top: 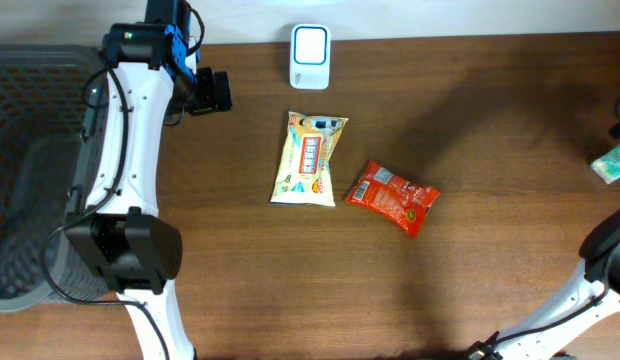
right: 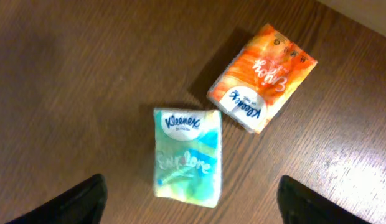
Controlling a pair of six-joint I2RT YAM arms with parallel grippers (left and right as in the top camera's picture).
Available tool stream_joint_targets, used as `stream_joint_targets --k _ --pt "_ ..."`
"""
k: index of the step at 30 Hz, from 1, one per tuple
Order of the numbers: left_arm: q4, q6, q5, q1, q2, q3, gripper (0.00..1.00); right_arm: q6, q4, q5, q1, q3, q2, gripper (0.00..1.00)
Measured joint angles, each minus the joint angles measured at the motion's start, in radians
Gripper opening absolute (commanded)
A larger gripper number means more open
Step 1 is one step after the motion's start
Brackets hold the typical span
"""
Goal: Scan the item barcode
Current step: 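Reach the right gripper to the red jerky bag and grasp it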
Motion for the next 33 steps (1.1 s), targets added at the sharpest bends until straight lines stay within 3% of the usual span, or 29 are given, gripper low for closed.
stream_joint_targets --k 4,5,8,9,11,14,18,19,20,24,29,31,33 --pt "0.0 0.0 0.0 0.0 0.0 0.0 0.99 -0.052 -0.095 -0.064 0.002 0.0 -0.002 0.9" --pt "0.001 0.0 0.0 0.0 0.0 0.0 0.99 -0.077 -0.129 -0.152 0.006 0.0 -0.011 0.9" --pt "0.001 0.0 0.0 0.0 0.0 0.0 0.99 -0.316 -0.407 -0.663 0.072 -0.001 -0.047 0.9" --pt "0.002 0.0 0.0 0.0 0.0 0.0 0.99 -0.461 -0.531 -0.756 0.138 -0.003 -0.049 0.99" --pt "0.0 0.0 0.0 0.0 0.0 0.0 0.99 -0.614 -0.576 -0.765 0.304 -0.032 -0.053 0.99" --pt "0.0 0.0 0.0 0.0 0.0 0.0 0.99 -0.687 -0.532 -0.69 0.531 -0.149 -0.056 0.99" --pt "0.001 0.0 0.0 0.0 0.0 0.0 0.99 -0.711 -0.422 -0.647 0.63 -0.287 -0.06 0.99" --pt "0.001 0.0 0.0 0.0 0.0 0.0 0.99 -0.712 -0.37 -0.64 0.635 -0.337 -0.06 0.88" --pt "-0.001 0.0 0.0 0.0 0.0 0.0 0.99 -0.719 -0.353 -0.645 0.635 -0.383 -0.066 0.64" --pt "0.0 0.0 0.0 0.0 0.0 0.0 0.99 -0.715 -0.364 -0.69 0.635 -0.456 -0.077 0.04" --pt "0.0 0.0 0.0 0.0 0.0 0.0 0.99 -0.712 -0.41 -0.895 0.632 -0.443 -0.077 0.04" --pt "-0.001 0.0 0.0 0.0 0.0 0.0 0.99 -0.69 -0.448 -0.909 0.623 -0.361 -0.077 0.04" --pt "-0.001 0.0 0.0 0.0 0.0 0.0 0.99 -0.577 -0.447 -0.826 0.607 -0.216 -0.1 0.04"
